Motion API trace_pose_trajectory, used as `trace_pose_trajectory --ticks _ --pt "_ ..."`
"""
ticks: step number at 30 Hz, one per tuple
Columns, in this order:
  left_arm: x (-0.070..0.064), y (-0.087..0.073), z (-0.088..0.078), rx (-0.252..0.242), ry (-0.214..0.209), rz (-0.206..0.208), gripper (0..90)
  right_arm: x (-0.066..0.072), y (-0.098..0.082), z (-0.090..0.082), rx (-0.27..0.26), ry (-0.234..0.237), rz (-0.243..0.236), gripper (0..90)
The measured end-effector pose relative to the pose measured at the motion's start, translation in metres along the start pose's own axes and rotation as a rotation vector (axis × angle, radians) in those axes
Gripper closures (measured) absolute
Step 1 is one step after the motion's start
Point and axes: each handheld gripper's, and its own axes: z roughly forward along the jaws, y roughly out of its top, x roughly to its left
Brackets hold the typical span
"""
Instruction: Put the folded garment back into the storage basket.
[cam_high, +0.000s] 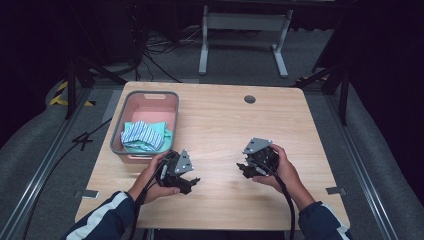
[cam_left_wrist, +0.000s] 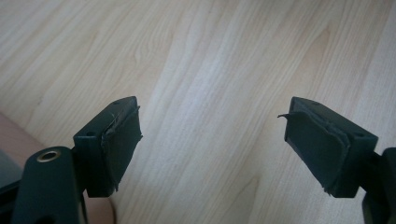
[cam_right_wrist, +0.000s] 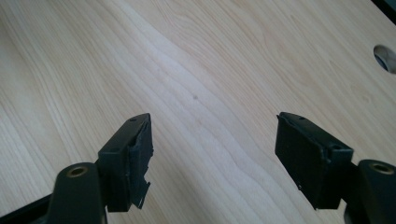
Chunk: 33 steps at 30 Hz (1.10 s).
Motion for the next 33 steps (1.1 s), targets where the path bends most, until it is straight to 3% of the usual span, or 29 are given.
trace_pose_trajectory --ticks 14,19,30,33 --pt "-0.010 -0.011 0.014 0.027 -0.069 0.012 18.0 -0.008 -0.051 -0.007 0.005 -0.005 0.066 28.1" --pt "-0.010 -0.015 0.018 0.017 -0.094 -0.010 16.9 -0.010 -0.070 -0.008 0.002 0.000 0.087 27.8" --pt "-0.018 -0.026 0.026 0.046 -0.124 0.003 16.9 -0.016 -0.117 -0.019 -0.026 0.002 0.219 23.4" --pt "-0.018 -0.028 0.027 0.037 -0.134 -0.019 16.7 -0.019 -0.129 -0.023 -0.037 0.007 0.263 22.8"
